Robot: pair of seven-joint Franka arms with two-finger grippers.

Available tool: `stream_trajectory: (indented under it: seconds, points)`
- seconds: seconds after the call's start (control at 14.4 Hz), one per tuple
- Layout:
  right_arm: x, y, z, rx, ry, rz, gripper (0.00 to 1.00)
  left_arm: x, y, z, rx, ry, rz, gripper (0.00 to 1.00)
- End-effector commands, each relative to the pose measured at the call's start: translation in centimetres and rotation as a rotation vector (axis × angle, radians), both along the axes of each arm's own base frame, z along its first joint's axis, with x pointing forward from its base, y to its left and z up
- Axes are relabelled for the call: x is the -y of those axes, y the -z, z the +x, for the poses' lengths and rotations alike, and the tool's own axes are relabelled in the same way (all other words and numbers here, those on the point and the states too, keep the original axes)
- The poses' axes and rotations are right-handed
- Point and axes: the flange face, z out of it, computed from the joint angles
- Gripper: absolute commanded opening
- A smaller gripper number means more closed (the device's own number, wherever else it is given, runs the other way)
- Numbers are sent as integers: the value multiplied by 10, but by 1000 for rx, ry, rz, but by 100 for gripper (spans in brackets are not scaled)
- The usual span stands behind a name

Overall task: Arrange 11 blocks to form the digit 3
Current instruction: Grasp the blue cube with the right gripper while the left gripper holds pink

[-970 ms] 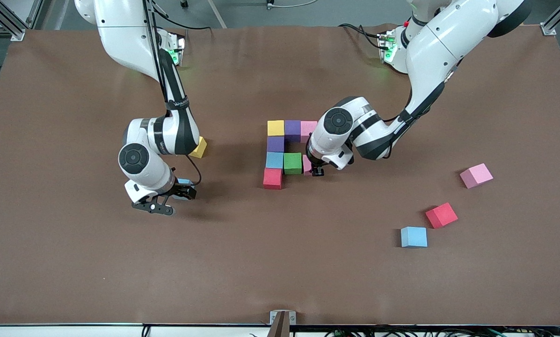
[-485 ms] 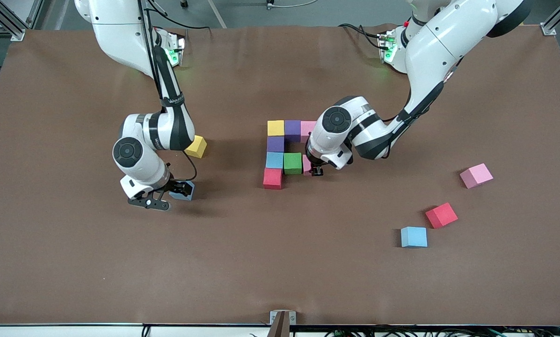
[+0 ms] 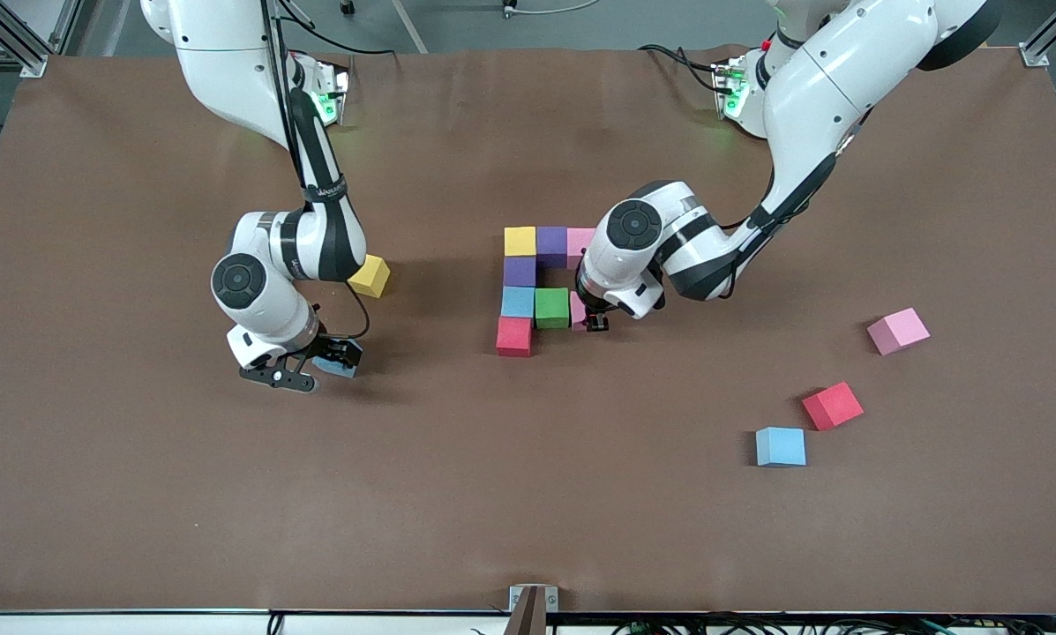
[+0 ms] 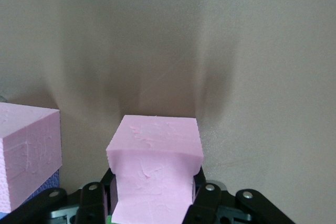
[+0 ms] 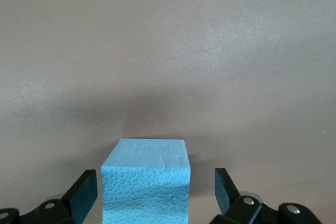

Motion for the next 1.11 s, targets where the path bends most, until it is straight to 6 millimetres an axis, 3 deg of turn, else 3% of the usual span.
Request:
stream_trajectory:
  seconds: [0.0,0.07,0.21,0.35,0.49,0.62,0.83,1.04]
  points:
    - [-3,-7,-12,-5,4,42,75,6,0,-5,20,18,-1,30]
    - [-3,-7,-13,-13,-1,43,43,7,0,-6,20,19,-1,32]
    - [-4,-4,-14,-28,-3,42,5,7,1,-6,19,19,-1,33]
    - [-9,-4,-16,-42,-20,47,0,6,0,-5,20,19,-1,41]
    - [-20,-7,-20,-63,-41,56,0,6,1,-5,19,19,-1,65]
    - [-26,-16,-14,-46,-48,63,0,7,1,-5,27,29,1,100]
    - [-50,-42,1,-52,-78,92,0,8,-2,-4,34,33,0,100]
    - [-92,-98,25,-82,-145,133,0,7,-7,-3,42,33,6,100]
